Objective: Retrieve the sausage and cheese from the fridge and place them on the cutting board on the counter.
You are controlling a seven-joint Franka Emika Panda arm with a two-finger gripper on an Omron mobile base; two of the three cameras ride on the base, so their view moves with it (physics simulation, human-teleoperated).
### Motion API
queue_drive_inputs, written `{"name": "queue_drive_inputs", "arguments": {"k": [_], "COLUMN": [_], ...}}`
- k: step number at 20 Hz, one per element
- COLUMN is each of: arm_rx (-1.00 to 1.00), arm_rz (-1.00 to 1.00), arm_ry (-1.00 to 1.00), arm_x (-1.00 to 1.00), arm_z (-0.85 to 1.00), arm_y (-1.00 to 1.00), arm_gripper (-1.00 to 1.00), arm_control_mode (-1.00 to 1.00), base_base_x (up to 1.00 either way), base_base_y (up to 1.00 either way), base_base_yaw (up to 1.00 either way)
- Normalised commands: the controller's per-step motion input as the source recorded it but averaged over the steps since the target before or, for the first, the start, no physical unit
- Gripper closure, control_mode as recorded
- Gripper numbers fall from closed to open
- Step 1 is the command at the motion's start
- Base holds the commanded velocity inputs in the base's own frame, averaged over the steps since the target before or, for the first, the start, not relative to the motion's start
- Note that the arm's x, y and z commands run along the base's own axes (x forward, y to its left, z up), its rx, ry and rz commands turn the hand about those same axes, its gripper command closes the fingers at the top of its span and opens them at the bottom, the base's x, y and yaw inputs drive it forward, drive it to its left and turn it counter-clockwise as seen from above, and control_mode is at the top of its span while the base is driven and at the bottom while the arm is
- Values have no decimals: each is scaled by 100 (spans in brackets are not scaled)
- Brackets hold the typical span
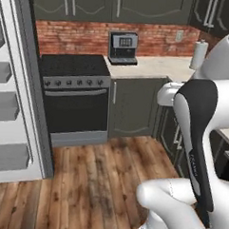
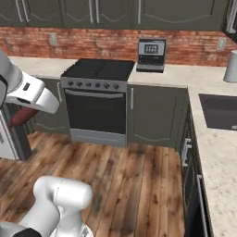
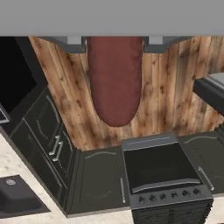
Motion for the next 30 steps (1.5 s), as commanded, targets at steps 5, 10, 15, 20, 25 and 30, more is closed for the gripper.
{"name": "queue_drive_inputs", "arguments": {"k": [5,10,15,20,25,30], "arm_rx": [0,0,0,0,0,0], "arm_rz": [0,0,0,0,0,0], "arm_ry": [0,0,0,0,0,0], "arm_x": [0,0,0,0,0,0], "arm_z": [0,0,0,0,0,0], "arm_y": [0,0,0,0,0,0], "arm_gripper": [100,100,100,100,100,100], "arm_control_mode": [100,100,100,100,100,100], "base_base_x": [100,100,100,100,94,86], "base_base_y": [-18,0,0,0,-5,-68], "base_base_yaw": [22,63,85,86,85,53]}}
